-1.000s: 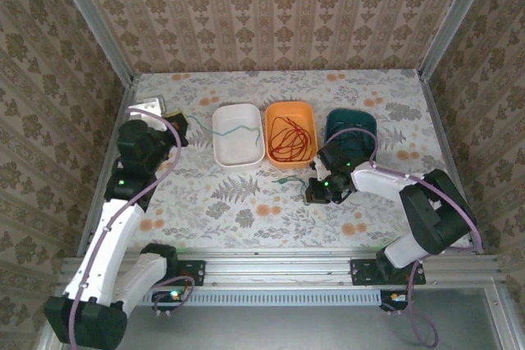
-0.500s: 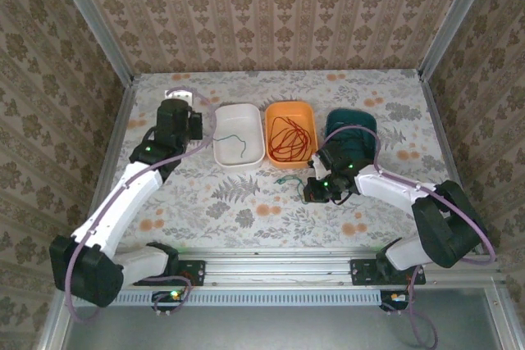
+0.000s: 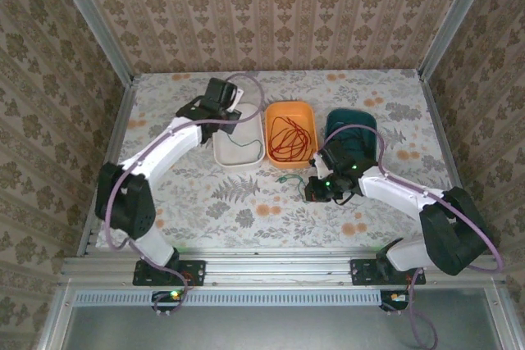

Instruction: Untangle the cables

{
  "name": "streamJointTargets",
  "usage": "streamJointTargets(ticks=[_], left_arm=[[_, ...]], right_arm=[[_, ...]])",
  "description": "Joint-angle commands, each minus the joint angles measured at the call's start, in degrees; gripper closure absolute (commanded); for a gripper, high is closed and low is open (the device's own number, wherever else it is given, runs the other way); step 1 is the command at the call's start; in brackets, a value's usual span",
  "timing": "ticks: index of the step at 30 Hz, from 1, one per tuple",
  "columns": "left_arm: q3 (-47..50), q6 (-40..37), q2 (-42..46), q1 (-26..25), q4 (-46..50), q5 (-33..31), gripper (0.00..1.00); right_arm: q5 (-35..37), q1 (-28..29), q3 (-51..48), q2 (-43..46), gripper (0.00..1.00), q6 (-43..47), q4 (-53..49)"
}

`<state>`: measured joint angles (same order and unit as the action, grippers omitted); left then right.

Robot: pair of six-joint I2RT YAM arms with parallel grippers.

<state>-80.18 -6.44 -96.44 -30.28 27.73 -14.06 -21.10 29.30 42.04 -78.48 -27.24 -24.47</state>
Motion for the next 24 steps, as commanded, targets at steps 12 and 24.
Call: streamJointTargets(ticks=[12, 24], left_arm=[[-9.5, -3.9, -18.0, 0.5, 5.5, 3.5, 1.0], [-10.2, -2.5, -11.0, -1.8, 0.9, 3.2, 0.36]], right_arm=[[1.0, 1.6, 0.7, 4.8, 0.96, -0.6, -2.3], [1.6, 2.1, 1.9, 5.6, 0.97, -1.3, -2.1]])
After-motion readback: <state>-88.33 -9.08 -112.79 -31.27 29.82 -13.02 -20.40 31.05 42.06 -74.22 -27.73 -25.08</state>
